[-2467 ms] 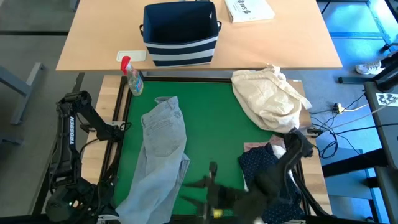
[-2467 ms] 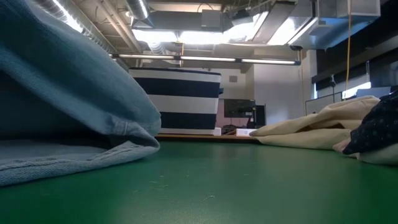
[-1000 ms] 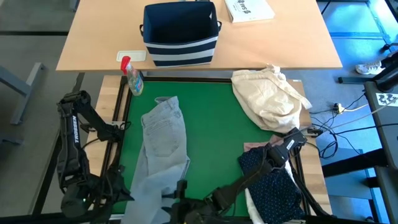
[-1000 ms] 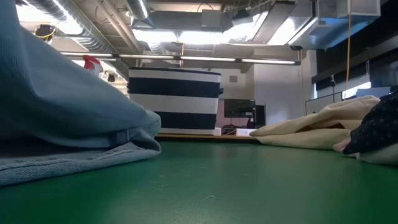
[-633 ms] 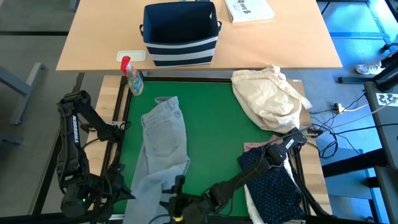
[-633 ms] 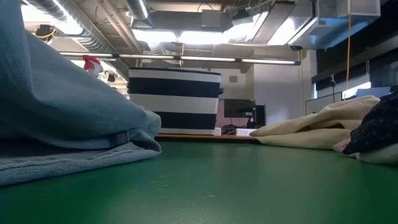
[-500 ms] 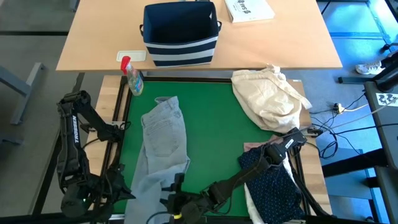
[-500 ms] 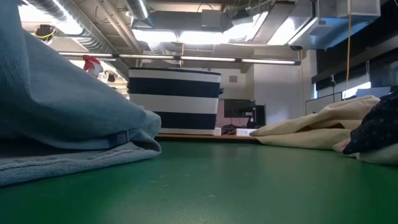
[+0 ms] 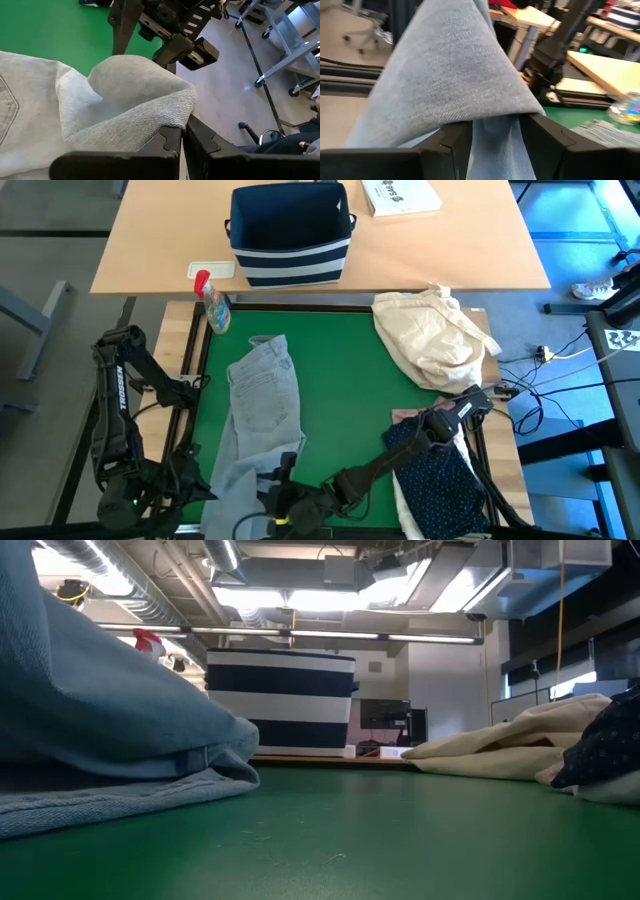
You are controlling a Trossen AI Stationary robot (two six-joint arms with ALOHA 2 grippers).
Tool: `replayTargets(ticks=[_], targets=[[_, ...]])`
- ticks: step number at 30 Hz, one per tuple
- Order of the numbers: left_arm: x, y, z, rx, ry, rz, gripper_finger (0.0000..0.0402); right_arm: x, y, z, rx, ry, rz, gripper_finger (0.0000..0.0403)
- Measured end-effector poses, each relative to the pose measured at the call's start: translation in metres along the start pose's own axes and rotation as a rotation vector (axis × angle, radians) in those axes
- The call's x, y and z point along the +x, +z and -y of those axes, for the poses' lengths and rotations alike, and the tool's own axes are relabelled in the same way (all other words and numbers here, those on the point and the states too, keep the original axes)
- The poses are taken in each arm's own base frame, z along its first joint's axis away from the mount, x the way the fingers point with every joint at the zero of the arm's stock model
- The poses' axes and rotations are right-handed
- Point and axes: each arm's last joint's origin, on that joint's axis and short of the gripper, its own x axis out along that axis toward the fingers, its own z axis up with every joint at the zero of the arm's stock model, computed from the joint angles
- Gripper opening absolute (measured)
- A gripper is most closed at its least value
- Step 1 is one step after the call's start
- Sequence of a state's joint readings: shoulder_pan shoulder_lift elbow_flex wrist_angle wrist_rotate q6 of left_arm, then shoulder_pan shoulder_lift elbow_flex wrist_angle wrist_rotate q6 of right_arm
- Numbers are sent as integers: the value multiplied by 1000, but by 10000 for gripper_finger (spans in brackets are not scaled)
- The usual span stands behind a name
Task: Fold laundry
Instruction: Fold the blue jeans
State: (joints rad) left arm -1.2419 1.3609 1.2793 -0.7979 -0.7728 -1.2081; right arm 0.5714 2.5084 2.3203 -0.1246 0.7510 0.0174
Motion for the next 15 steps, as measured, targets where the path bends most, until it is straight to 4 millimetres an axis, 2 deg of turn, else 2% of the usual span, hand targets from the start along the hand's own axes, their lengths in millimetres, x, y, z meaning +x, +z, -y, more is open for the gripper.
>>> replayTargets(ticks=[4, 10, 11, 15], targets=[[0, 0, 0, 7, -1, 0, 5, 2, 1, 0, 12, 71, 5, 140], [0, 0, 0, 9, 1, -2, 5, 0, -1, -5, 28, 181, -12, 20], [0, 0, 0, 9, -1, -7, 5, -1, -1, -7, 33, 217, -16, 12], [0, -2, 0, 7, -23, -64, 5, -11, 1, -12, 75, 432, -84, 24]])
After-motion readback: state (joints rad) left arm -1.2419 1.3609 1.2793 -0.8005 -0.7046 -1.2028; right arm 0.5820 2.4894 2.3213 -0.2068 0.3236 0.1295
